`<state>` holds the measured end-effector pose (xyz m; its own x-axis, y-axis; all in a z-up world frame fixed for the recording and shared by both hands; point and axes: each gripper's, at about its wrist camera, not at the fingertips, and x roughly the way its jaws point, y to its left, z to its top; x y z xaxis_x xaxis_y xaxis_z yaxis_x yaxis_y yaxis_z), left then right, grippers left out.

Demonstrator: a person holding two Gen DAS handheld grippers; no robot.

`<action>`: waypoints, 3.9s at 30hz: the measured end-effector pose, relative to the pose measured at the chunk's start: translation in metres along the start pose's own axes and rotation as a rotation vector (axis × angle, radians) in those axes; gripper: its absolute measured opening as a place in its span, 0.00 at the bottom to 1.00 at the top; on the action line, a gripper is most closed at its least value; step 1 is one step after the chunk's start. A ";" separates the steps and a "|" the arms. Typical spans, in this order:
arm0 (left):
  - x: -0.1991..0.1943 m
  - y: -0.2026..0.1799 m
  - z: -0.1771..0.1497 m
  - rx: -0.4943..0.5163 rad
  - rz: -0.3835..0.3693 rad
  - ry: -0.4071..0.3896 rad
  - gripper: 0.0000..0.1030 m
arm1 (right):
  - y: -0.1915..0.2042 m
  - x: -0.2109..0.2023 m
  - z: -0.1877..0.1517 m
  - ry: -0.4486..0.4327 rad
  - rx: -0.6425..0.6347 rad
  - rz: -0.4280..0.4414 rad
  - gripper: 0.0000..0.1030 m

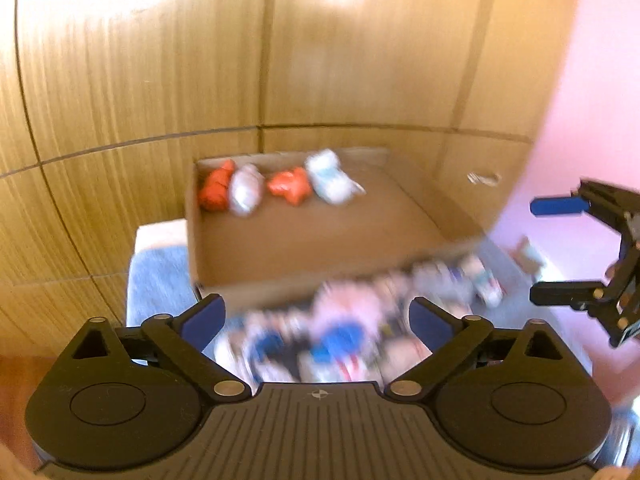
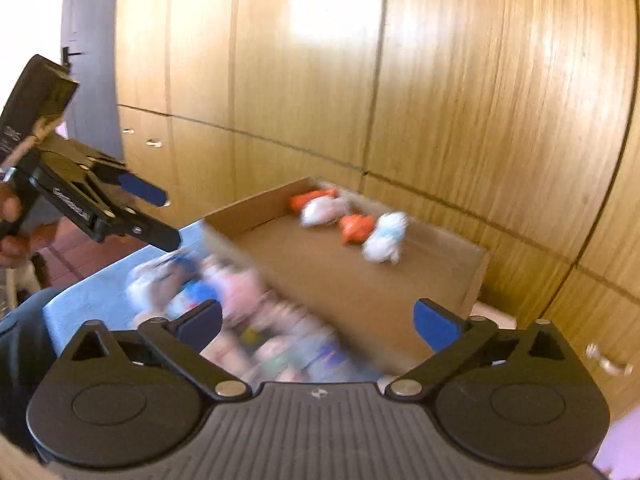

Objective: Organize objects
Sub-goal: 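Grasp white-pink bundle with left tool while right tool grasps blue knit bundle, then lift both held bundles and carry them toward the box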

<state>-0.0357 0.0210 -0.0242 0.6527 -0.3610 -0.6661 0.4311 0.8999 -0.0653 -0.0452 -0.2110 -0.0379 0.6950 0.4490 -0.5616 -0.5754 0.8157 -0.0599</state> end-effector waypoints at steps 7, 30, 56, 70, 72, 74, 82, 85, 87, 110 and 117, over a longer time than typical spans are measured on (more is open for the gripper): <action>-0.008 -0.049 -0.061 0.183 -0.004 0.017 0.99 | 0.027 -0.006 -0.043 0.036 0.055 0.048 0.99; 0.019 -0.035 -0.077 -0.073 -0.036 0.104 0.99 | 0.032 0.042 -0.065 0.128 0.381 -0.054 0.49; 0.041 -0.038 -0.066 -0.313 0.079 0.155 0.62 | 0.032 0.024 -0.074 0.094 0.335 -0.096 0.48; 0.027 -0.036 -0.065 -0.277 0.071 0.139 0.45 | 0.030 0.022 -0.075 0.078 0.357 -0.071 0.45; 0.025 -0.035 -0.064 -0.269 0.074 0.133 0.45 | 0.031 0.021 -0.073 0.082 0.352 -0.070 0.45; 0.024 -0.034 -0.062 -0.256 0.077 0.127 0.45 | 0.032 0.020 -0.072 0.082 0.349 -0.073 0.45; 0.018 -0.034 -0.059 -0.189 0.079 0.119 0.45 | 0.029 0.015 -0.069 0.087 0.360 -0.090 0.45; 0.016 -0.035 -0.055 -0.169 0.070 0.117 0.45 | 0.028 0.012 -0.066 0.082 0.356 -0.101 0.45; 0.016 -0.035 -0.051 -0.158 0.062 0.120 0.45 | 0.025 0.010 -0.063 0.081 0.359 -0.102 0.45; 0.028 -0.064 0.112 0.028 -0.069 0.047 0.46 | -0.060 -0.014 0.061 -0.035 0.237 -0.188 0.45; 0.078 -0.085 0.156 0.076 -0.105 0.065 0.46 | -0.101 0.026 0.088 -0.006 0.235 -0.188 0.45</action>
<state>0.0760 -0.1220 0.0451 0.5607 -0.4333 -0.7056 0.5424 0.8361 -0.0824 0.0688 -0.2495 0.0266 0.7825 0.2837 -0.5543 -0.3212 0.9465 0.0310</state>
